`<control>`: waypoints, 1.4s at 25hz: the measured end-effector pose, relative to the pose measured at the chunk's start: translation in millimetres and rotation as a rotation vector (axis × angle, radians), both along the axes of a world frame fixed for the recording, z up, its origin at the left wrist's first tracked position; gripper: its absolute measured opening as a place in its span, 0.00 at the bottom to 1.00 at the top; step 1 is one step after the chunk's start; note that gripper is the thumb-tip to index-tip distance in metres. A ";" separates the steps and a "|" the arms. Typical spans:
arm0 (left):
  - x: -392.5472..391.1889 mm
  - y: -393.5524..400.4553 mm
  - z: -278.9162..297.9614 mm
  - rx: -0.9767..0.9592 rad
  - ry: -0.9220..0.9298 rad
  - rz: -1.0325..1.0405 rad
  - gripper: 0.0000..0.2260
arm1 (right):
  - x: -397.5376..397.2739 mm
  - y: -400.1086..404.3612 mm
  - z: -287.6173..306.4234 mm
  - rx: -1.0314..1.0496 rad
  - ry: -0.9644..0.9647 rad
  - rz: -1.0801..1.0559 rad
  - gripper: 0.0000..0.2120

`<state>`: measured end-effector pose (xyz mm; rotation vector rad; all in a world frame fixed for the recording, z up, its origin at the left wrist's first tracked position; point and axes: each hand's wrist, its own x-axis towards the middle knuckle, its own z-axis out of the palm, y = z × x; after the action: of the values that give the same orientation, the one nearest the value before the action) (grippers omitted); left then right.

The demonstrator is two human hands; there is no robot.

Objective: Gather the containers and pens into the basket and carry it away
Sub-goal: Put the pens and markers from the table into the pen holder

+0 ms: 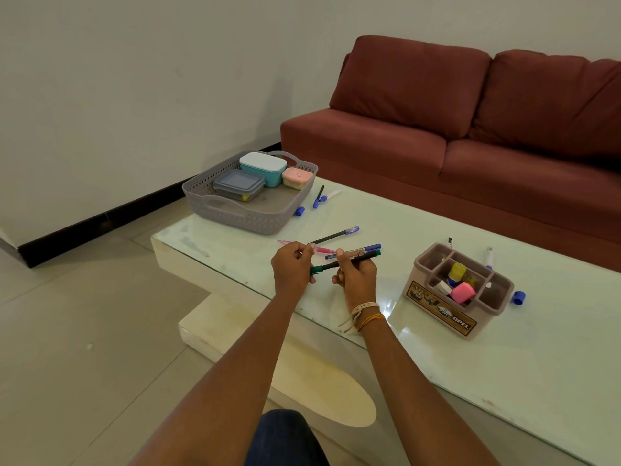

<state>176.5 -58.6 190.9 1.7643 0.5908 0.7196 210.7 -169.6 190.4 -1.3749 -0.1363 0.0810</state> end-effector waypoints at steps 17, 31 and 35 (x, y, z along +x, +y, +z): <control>-0.8 14.6 -0.2 -0.425 0.014 -0.176 0.03 | -0.6 12.7 18.5 -0.322 -0.070 0.293 0.11; -8.1 1.7 -8.9 -0.090 -0.011 -0.323 0.11 | 12.7 -80.3 97.7 -0.340 0.101 0.079 0.16; -8.3 -0.4 -7.4 -0.051 -0.006 -0.309 0.11 | 29.7 -145.5 137.0 -0.656 -0.094 -0.158 0.10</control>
<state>168.2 -59.0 183.5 1.7544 0.3187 0.4906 240.3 -315.2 327.4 -2.0402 -0.0813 -0.0801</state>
